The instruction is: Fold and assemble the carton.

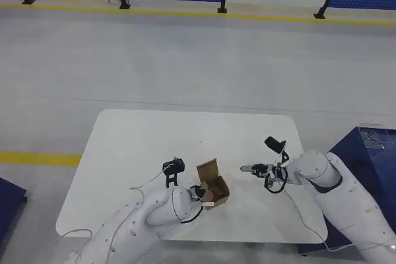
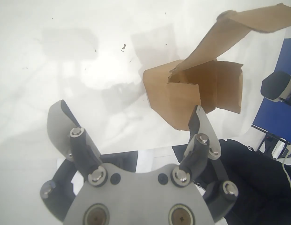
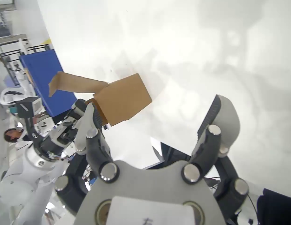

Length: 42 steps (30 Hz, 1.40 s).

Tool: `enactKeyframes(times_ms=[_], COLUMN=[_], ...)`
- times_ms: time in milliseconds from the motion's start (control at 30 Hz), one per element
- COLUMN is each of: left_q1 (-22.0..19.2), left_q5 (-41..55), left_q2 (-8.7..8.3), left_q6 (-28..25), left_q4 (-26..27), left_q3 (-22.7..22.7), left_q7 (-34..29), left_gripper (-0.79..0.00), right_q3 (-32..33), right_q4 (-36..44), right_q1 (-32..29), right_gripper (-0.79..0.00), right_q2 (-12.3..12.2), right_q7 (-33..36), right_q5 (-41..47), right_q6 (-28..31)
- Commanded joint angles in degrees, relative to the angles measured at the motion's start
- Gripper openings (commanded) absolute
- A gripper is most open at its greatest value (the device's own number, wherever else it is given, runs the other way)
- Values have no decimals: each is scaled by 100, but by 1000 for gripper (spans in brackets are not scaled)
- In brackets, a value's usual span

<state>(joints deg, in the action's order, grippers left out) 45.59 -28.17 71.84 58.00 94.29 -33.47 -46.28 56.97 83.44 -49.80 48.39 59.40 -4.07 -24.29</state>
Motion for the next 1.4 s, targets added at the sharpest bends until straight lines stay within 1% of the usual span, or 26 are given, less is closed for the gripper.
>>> enactKeyframes(times_ms=[0, 167, 533, 800, 1000, 1133, 1367], left_q1=[-60, -204, -316, -274, -243, -277, -363], left_q5=[58, 127, 191, 137, 135, 193, 345], left_q2=[75, 224, 460, 542, 585, 631, 692], left_q6=[0, 0, 0, 0, 0, 0, 0], left_q4=[-151, -502, -907, -1021, -1114, -1206, -1369], left_q3=[66, 161, 200, 80, 19, 48, 30], left_q7=[0, 0, 0, 0, 0, 0, 0], left_gripper=[0, 0, 0, 0, 0, 0, 0], right_q3=[-141, -417, -832, -1189, -1240, -1286, -1472], right_q4=[8, -11, -53, -99, -181, -213, -131], right_q1=[60, 151, 296, 390, 462, 496, 534], right_gripper=[0, 0, 0, 0, 0, 0, 0], right_q2=[42, 141, 326, 468, 546, 579, 653], right_q7=[46, 43, -73, -214, -224, -183, -257], right_q5=[-31, -100, -269, -672, -663, -777, -1224], right_q6=[103, 273, 441, 346, 356, 362, 392])
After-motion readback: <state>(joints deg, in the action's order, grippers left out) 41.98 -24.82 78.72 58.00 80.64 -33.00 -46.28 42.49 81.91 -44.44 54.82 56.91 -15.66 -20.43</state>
